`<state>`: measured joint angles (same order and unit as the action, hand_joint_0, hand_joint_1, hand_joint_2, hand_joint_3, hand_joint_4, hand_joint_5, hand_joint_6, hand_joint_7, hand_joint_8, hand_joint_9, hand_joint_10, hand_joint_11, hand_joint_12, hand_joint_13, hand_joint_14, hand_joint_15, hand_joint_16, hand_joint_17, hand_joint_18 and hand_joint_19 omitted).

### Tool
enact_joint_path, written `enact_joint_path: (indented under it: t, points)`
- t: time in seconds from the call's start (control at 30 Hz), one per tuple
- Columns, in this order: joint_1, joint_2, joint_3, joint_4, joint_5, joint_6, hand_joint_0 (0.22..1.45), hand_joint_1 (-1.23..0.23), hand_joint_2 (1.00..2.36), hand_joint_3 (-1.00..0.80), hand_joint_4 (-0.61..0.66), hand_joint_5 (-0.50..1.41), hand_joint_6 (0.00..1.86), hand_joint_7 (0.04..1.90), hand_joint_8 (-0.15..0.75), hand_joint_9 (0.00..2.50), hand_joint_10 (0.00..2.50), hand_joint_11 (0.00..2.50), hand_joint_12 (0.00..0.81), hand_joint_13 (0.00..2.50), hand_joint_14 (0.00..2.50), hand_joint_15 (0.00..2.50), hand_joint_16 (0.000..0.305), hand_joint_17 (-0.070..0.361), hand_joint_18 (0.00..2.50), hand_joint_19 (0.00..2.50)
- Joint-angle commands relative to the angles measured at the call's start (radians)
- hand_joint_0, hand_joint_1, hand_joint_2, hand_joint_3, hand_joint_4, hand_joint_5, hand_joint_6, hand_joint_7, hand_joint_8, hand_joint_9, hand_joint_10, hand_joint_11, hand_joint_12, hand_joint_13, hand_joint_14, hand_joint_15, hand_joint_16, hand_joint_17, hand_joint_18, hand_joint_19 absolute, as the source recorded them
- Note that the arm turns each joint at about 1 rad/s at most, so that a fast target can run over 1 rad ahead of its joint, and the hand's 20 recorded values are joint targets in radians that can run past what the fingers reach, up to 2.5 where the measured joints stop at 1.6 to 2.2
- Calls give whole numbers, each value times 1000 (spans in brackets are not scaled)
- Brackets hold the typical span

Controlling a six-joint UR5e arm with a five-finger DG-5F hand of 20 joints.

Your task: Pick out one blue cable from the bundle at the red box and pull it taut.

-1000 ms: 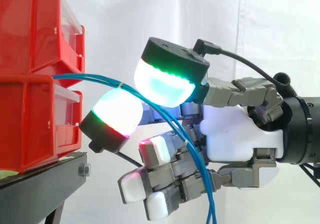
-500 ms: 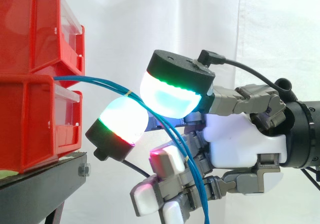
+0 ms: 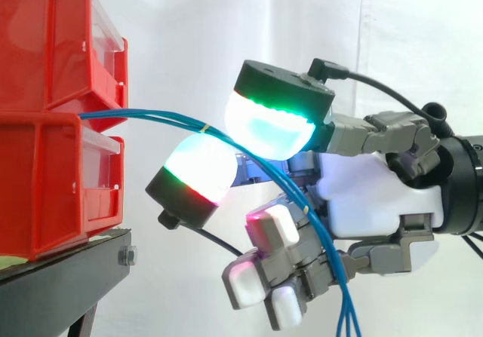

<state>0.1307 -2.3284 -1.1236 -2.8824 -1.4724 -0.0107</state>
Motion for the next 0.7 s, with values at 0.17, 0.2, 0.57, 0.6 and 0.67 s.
enact_joint_path:
  t: [0.17, 0.2, 0.57, 0.6, 0.67]
  points:
    - [-2, 15, -1, -44, 0, 0, 557, -592, 1009, -351, 29, -111, 890, 822, 303, 1085, 23, 670, 350, 847, 18, 428, 51, 115, 782, 584]
    - [-2, 17, 1, -44, 0, 0, 548, -577, 1007, -395, 35, -109, 884, 824, 303, 1086, 25, 678, 353, 850, 16, 427, 51, 115, 786, 590]
    - [-3, 17, -1, -44, -3, 0, 460, -583, 1000, -500, 89, -111, 833, 827, 323, 1110, 24, 665, 379, 884, 15, 421, 58, 131, 864, 551]
    - [-3, 15, -1, -44, -3, 0, 446, -606, 1000, -500, 96, -111, 832, 821, 330, 1115, 23, 654, 383, 892, 15, 419, 60, 134, 879, 546]
    - [-3, 17, 1, -44, -3, 0, 446, -618, 1000, -500, 99, -110, 832, 814, 328, 1119, 23, 666, 384, 902, 15, 417, 59, 133, 885, 545]
